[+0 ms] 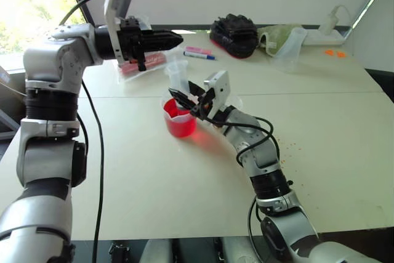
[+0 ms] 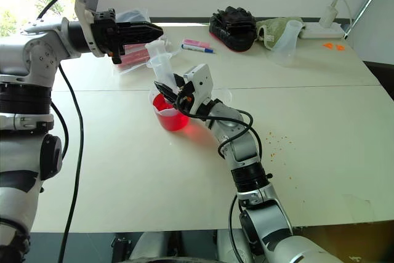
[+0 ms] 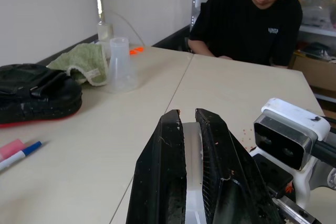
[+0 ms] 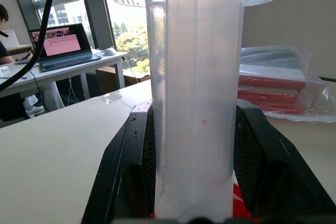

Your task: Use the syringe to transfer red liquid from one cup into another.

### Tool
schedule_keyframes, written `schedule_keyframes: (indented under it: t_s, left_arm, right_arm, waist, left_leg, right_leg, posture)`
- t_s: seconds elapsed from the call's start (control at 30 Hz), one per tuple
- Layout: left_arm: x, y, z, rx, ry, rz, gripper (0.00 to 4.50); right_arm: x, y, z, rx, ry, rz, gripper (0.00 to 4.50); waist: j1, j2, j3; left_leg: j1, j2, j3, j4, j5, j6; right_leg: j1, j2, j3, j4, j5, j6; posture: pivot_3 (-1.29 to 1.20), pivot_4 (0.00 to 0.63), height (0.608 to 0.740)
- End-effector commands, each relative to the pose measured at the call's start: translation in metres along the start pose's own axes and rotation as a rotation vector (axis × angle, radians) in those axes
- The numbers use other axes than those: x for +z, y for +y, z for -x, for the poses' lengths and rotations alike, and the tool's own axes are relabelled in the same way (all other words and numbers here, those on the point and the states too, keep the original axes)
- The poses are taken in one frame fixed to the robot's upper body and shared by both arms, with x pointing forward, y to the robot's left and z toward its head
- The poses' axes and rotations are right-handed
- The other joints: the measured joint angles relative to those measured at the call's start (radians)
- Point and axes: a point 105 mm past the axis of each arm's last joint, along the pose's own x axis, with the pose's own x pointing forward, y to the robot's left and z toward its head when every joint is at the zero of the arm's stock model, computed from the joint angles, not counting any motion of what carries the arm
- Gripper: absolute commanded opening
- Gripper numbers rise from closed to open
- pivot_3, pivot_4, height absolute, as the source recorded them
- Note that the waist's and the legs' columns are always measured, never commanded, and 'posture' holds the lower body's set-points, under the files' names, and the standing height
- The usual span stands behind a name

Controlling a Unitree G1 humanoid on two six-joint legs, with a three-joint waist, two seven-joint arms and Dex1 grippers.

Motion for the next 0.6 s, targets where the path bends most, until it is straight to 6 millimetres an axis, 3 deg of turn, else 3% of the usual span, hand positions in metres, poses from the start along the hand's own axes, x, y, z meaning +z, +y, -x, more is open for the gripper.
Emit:
schedule_keyframes:
  t_s: [0.03, 0.6]
  left_arm:
    - [0.047, 0.003, 0.013, 0.089, -0.115, -0.158, 0.06]
    - [0.041, 0.0, 0.013, 0.079, -0.105, -0.136, 0.06]
  right_arm:
    - [-0.001, 0.026, -0.005, 0.109, -0.001, 0.006, 1.38]
    - [0.014, 0.02, -0.012, 0.063, -0.085, 0.03, 1.38]
  waist:
    - [0.0, 0.0, 0.0]
    - [0.0, 0.0, 0.0]
  left_leg:
    - [0.0, 0.0, 0.0, 0.0, 0.0, 0.0]
    - [0.0, 0.0, 0.0, 0.0, 0.0, 0.0]
  right_leg:
    - [0.0, 0.0, 0.0, 0.0, 0.0, 0.0]
    - [0.0, 0.0, 0.0, 0.0, 0.0, 0.0]
  posture:
    - [0.0, 0.15, 0.711]
    - [0.0, 0.15, 0.711]
